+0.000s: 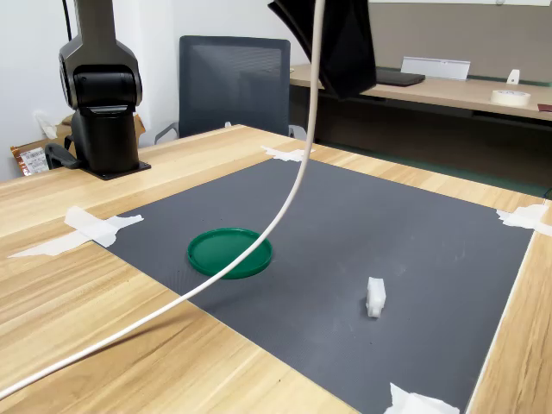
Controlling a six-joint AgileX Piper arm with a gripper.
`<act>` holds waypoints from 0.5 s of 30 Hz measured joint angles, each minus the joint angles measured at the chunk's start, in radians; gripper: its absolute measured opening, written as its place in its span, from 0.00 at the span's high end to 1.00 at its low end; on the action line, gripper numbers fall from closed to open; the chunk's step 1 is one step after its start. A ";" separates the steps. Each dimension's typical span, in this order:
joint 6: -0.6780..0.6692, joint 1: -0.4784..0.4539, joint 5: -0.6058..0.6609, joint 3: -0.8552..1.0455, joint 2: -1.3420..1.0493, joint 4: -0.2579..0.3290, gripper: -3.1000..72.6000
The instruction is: Grasp a white terminal and put it in the green lid.
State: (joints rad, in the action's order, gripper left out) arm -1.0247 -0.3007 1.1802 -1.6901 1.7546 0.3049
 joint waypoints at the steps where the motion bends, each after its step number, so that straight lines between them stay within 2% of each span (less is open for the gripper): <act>1: -0.001 0.011 0.010 0.000 0.003 -0.007 0.15; 7: 0.008 0.064 0.029 -0.001 0.009 -0.043 0.15; 15: 0.019 0.068 0.030 -0.002 0.081 -0.073 0.15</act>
State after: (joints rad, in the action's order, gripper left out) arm -1.0059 -0.2326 1.2105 -1.6921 1.8354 0.2317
